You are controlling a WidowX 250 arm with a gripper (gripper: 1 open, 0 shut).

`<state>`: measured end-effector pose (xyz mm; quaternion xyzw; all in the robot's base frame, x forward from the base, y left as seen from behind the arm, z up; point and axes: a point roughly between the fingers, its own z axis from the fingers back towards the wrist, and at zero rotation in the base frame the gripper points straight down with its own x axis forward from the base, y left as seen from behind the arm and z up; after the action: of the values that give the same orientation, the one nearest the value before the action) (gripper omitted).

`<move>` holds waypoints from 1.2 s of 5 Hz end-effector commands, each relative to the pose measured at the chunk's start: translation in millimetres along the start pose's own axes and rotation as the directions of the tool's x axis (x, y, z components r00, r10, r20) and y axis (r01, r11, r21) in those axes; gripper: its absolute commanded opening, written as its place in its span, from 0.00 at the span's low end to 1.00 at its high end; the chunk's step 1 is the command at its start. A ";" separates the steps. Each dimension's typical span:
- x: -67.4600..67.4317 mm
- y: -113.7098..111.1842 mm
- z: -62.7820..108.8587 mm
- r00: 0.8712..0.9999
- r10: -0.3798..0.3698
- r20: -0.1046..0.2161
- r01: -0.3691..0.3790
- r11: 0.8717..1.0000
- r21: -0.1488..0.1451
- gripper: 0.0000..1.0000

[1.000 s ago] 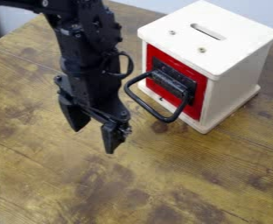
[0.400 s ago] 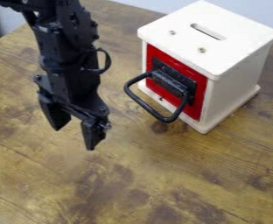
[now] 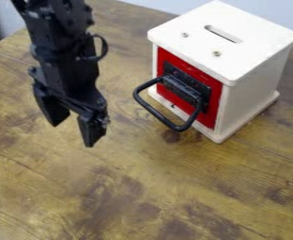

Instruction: Close the drawer

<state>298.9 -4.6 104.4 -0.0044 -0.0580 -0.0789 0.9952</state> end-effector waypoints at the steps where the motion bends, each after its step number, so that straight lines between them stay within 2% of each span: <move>1: -2.7 -10.7 32.7 0.996 -0.050 0.070 0.050 0.999 0.002 1.00; 2: -8.6 -16.9 27.6 0.994 -0.099 0.043 0.100 0.995 -0.010 1.00; 4: -7.1 -21.2 14.0 1.000 0.021 0.020 -0.021 1.000 0.007 1.00; 6: -5.8 -11.6 14.3 0.999 0.050 0.020 -0.050 0.999 0.012 1.00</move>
<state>284.2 -19.2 105.5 -0.0030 -0.0452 -0.0584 0.9973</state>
